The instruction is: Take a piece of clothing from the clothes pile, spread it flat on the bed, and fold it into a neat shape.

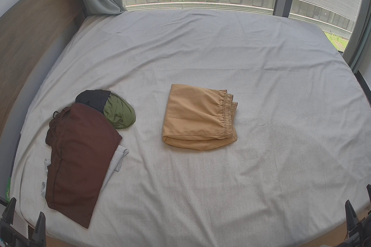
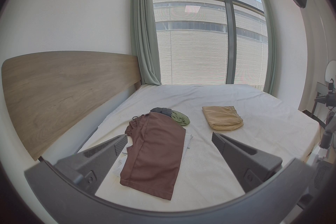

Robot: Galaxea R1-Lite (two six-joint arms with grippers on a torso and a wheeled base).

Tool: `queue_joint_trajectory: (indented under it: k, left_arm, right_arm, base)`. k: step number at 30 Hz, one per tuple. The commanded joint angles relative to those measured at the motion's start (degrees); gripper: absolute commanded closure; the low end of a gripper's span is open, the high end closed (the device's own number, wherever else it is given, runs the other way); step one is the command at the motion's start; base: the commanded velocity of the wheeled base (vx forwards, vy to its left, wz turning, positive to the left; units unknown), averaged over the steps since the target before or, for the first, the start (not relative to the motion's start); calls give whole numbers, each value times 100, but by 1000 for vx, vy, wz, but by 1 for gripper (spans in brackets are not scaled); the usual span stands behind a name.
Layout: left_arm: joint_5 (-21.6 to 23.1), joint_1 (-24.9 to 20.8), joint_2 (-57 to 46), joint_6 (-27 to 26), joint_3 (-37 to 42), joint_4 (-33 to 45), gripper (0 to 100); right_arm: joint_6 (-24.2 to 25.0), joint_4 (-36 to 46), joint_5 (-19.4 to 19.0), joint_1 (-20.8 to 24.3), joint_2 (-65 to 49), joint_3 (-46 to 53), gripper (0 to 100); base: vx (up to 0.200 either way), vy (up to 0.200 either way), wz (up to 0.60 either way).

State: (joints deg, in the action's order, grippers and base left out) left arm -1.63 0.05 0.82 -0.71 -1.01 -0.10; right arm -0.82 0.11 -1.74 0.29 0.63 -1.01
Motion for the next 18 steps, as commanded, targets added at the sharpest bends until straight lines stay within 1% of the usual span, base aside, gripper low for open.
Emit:
queue_joint_trajectory:
  k: [1,18]
  left_arm:
    - [14,-5,-82,9,101,10,0]
    - [14,4,-82,9,101,1,0]
  right_arm:
    - [20,-2,-1,15,-63,92,0]
    - [29,7,-1,15,-63,92,0]
  base:
    - [0,0,0]
    - [0,0,0]
